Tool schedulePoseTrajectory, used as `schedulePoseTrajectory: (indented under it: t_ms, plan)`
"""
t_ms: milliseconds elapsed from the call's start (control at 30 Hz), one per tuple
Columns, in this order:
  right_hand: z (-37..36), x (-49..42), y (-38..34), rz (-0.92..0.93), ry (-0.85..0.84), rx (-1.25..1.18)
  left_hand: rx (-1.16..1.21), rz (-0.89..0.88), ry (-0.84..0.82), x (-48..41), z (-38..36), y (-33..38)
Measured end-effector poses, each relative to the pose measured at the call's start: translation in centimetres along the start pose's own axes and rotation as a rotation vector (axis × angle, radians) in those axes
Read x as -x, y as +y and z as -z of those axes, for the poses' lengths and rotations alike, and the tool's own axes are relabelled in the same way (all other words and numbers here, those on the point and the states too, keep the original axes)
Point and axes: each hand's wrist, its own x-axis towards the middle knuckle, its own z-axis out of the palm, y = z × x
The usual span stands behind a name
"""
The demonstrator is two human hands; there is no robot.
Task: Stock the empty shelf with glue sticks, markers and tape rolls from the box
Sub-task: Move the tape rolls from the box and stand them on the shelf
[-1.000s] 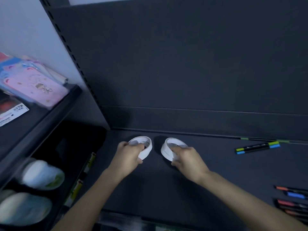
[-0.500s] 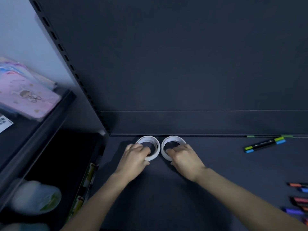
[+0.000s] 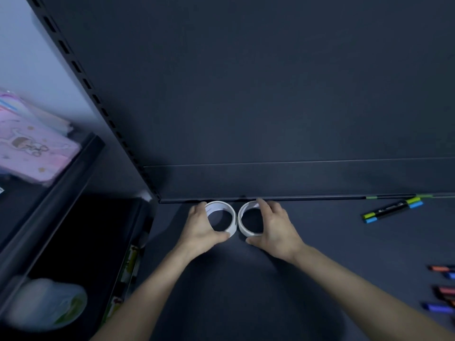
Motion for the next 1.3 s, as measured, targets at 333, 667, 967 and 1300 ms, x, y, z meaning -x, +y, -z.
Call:
schedulePoseTrajectory:
  t_ms: [333,667,967,1300]
  plan:
    - [-0.2,-0.3,0.0,-0.013,0.029,-0.040,-0.016,-0.018,-0.078,0.0,-0.2,0.2]
    - [-0.6,-0.2,-0.4,-0.052,0.052,-0.088,-0.010,-0.006,-0.062,-0.2,-0.3,0.3]
    - [-0.4,0.2,-0.7,-0.079,-0.013,-0.115,-0.035,-0.030,-0.043,0.5,-0.6,0.5]
    - [3.0,9.4,3.6,-0.172,0.288,-0.193,0.013,-0.426,0.239,5.3,-2.8,5.1]
